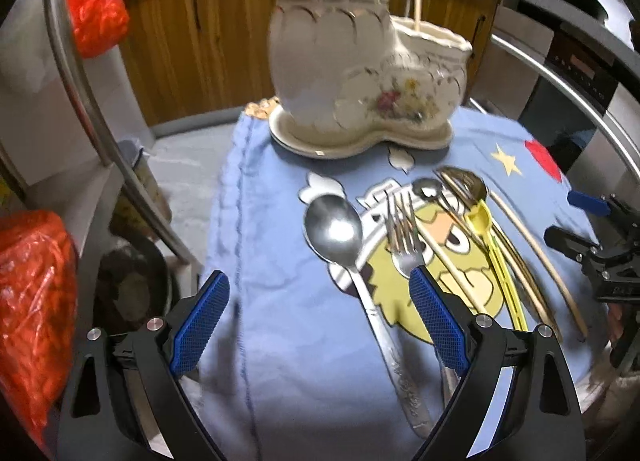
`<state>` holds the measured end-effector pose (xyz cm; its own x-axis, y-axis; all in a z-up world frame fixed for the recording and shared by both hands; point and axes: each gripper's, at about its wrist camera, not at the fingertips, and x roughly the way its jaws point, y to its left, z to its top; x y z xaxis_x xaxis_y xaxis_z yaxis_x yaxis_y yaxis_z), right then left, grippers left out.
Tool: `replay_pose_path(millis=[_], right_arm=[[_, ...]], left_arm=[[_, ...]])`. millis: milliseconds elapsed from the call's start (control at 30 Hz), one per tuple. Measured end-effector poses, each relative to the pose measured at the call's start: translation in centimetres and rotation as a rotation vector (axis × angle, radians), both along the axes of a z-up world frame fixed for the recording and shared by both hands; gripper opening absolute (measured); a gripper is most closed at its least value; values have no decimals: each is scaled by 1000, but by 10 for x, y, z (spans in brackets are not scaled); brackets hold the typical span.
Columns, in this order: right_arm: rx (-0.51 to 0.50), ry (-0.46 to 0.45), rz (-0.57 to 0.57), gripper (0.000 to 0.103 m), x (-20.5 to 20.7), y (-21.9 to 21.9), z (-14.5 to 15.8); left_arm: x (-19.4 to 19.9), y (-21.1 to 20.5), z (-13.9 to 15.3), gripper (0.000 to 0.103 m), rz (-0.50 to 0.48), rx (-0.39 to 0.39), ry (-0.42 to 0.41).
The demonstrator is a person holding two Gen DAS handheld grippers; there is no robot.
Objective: Organize utensils
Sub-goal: 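Move both tools back down over the silver spoon and the other chopstick, then grasp the silver spoon with the left tool while the right tool grasps the chopstick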
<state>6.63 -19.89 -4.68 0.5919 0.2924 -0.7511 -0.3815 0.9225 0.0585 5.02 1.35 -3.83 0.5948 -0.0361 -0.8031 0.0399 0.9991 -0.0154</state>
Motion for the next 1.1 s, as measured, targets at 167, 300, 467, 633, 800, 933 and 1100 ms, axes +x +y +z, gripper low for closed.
replay_pose_path(millis=[167,300,467,633,800,933,1100], right_arm=[[-25,9,46,85,-6,3,-4],[-35,27,75,60,-12,5,-7],[-16,60,110,38,-16,7,-8],[4,95,114,26,-15,6,-11],[9,117,113,25,-10,6,-13],[0,126,112,25,-5,11,-14],[-45,116,127,25,-3,20,-14]], left_arm=[[0,-10,-6,87,-28,7,10],[2,-14,-8,63,-35,2,23],[5,-14,-9,34,-42,-37,50],[10,-18,-16,20,-48,-62,91],[17,-20,-18,20,-24,-42,97],[21,-26,-19,20,-31,-4,94],[23,-28,-20,17,-44,15,97]])
